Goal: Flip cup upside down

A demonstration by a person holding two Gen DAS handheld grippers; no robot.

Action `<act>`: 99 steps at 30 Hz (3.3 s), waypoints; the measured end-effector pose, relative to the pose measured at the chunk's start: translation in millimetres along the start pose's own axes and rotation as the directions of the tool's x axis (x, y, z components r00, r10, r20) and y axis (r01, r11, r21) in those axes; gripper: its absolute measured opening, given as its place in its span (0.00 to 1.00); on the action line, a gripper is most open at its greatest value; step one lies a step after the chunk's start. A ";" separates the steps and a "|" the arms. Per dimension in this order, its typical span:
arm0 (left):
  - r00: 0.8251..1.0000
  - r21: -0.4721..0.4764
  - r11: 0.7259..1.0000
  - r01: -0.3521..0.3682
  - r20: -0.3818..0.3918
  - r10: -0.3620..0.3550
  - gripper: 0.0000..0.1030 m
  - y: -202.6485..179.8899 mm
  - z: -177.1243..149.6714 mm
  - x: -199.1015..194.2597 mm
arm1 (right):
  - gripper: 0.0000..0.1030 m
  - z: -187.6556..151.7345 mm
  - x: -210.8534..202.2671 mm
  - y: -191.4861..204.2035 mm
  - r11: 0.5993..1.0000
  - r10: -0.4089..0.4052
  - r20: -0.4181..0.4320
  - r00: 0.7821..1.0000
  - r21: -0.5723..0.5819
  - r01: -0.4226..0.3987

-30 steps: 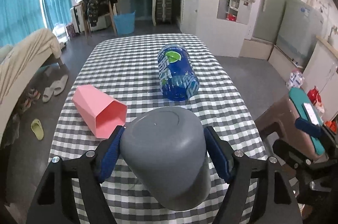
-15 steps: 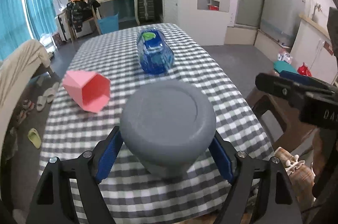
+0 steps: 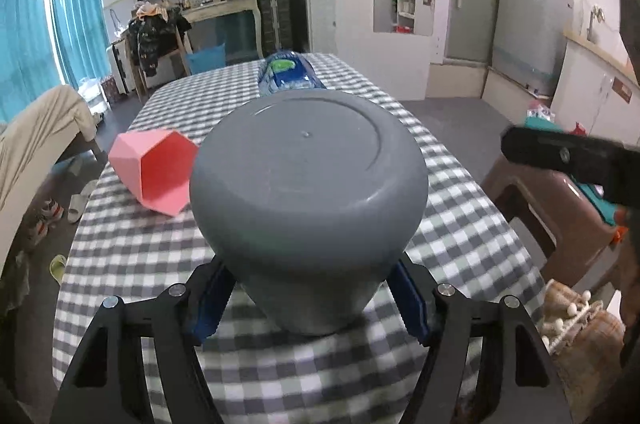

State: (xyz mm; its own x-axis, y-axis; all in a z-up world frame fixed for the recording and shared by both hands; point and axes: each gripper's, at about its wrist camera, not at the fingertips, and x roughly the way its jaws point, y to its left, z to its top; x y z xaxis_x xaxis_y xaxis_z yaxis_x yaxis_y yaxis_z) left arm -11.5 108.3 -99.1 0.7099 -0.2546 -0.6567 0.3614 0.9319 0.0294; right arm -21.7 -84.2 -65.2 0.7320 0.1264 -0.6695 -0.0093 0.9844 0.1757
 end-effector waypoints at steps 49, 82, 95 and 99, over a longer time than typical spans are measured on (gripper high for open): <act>0.951 -0.137 0.985 -0.101 0.277 0.136 0.83 52.0 -0.4 -114.0 | 0.93 -20.4 -65.7 54.1 0.998 -0.037 0.183 0.982 -0.034 0.044; 0.898 -0.175 0.974 -0.142 0.392 0.202 1.00 56.2 -36.6 -127.1 | 1.00 -54.8 -67.7 72.1 0.991 -0.084 0.428 0.900 -0.057 0.119; 0.911 -0.176 0.975 -0.136 0.363 0.193 1.00 59.8 -37.9 -127.2 | 1.00 -55.9 -71.5 67.1 0.993 -0.080 0.427 0.901 -0.042 0.108; 0.917 -0.164 0.977 -0.137 0.352 0.187 1.00 58.0 -37.3 -125.8 | 1.00 -56.1 -74.2 67.2 0.994 -0.080 0.433 0.898 -0.038 0.106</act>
State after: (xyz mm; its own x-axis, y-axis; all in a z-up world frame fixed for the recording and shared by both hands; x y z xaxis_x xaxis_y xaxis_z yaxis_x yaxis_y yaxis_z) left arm -102.4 204.0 -42.9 0.9314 -0.1500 -0.3316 0.1573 0.9875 -0.0049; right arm -114.8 -20.6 -44.3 0.9529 -0.0177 -0.3029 0.0429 0.9961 0.0765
